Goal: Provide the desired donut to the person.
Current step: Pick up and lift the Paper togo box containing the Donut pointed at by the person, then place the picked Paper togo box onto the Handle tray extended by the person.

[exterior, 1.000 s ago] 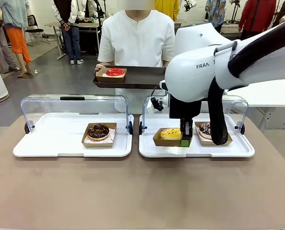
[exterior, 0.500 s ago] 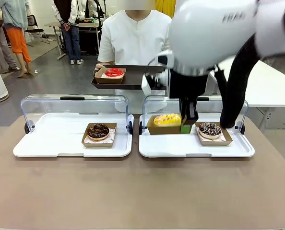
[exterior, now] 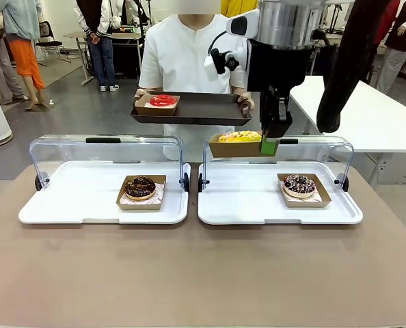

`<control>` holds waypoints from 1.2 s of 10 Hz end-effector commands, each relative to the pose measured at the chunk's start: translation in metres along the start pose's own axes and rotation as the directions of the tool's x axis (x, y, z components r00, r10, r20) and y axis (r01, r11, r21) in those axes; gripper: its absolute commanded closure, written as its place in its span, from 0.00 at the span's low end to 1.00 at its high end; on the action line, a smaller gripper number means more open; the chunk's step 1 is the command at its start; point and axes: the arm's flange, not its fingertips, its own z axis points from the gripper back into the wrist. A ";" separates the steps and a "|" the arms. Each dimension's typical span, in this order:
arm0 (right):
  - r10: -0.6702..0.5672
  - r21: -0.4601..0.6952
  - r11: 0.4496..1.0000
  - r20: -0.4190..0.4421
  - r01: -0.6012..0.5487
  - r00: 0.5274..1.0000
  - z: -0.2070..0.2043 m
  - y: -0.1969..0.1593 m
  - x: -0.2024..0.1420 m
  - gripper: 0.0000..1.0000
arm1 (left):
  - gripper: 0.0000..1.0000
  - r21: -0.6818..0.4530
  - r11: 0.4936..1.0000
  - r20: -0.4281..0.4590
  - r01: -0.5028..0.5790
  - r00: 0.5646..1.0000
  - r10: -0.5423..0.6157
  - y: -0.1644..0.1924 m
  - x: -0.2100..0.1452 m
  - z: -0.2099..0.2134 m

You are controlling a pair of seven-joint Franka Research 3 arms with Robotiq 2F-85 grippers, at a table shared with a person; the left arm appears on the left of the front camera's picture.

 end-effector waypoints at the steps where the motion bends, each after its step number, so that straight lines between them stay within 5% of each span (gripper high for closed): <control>1: -0.018 -0.013 1.000 -0.022 0.017 1.000 -0.002 0.005 0.001 1.00 | 0.00 0.006 1.000 0.008 0.006 1.000 -0.006 -0.001 0.001 0.001; 12: -0.018 -0.013 1.000 -0.022 0.017 1.000 -0.002 0.005 0.001 1.00 | 0.00 0.006 1.000 0.008 0.006 1.000 -0.006 -0.001 0.001 0.001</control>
